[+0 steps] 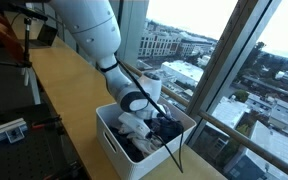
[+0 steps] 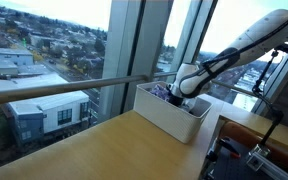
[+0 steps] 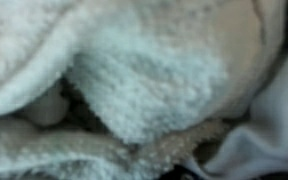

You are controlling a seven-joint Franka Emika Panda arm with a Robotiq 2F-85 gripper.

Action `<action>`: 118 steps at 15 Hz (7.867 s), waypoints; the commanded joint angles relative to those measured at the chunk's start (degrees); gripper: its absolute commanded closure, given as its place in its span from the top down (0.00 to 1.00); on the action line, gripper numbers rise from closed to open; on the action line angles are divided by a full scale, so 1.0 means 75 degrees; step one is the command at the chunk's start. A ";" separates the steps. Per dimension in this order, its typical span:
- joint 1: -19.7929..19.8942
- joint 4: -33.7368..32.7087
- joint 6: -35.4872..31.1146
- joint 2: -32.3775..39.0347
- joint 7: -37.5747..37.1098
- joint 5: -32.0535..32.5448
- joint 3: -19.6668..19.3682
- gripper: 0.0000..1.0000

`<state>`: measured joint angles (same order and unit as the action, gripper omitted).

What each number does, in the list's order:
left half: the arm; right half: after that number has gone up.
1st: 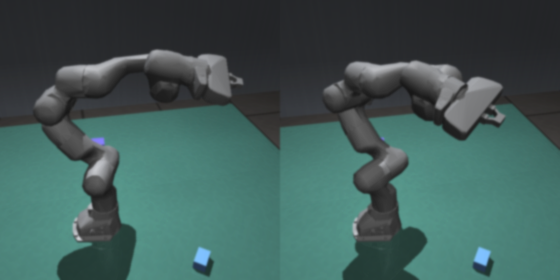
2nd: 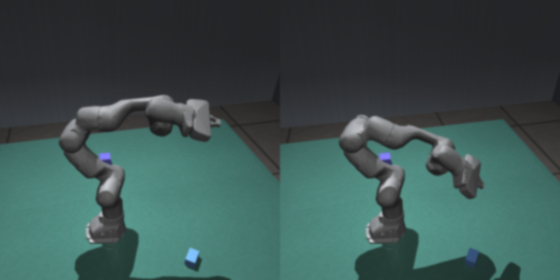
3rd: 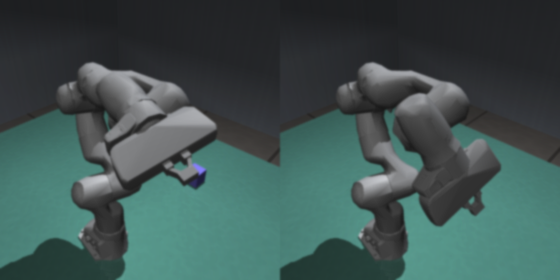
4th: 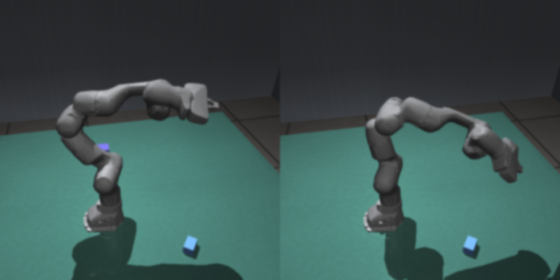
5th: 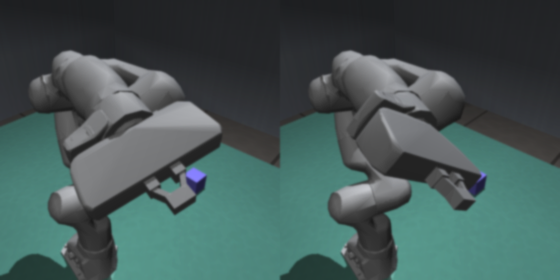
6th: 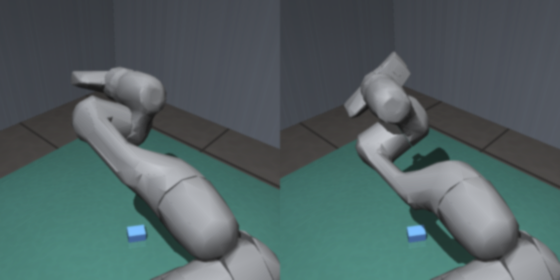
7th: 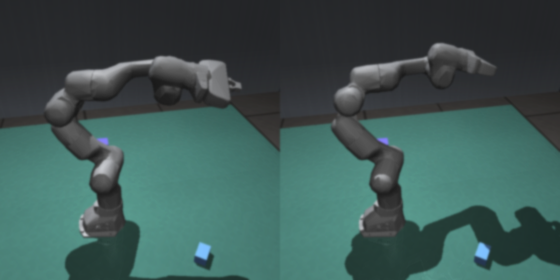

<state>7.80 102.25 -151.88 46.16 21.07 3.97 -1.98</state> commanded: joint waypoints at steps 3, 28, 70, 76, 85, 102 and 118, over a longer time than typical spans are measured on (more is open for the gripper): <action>0.0174 0.0512 0.0139 -0.0124 -0.0121 -0.0063 0.0385 0.48; -0.1937 0.1620 0.2437 -0.6866 -0.0129 -0.1951 0.1593 0.00; -0.1767 0.0137 0.4118 -0.4917 -0.1800 -0.1172 0.1309 0.98; -0.0965 0.1155 0.2638 -0.4469 -0.1173 -0.0729 0.0492 1.00; -0.0254 0.0049 -0.0045 -0.1700 -0.1046 0.0644 -0.0478 1.00; -0.0312 -0.1893 0.0848 0.0986 -0.1813 -0.0118 0.0253 0.59; -0.0191 0.0197 0.1471 -0.2313 -0.1926 -0.1019 0.0389 0.05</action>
<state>5.89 98.11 -142.87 38.15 7.14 -2.28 0.18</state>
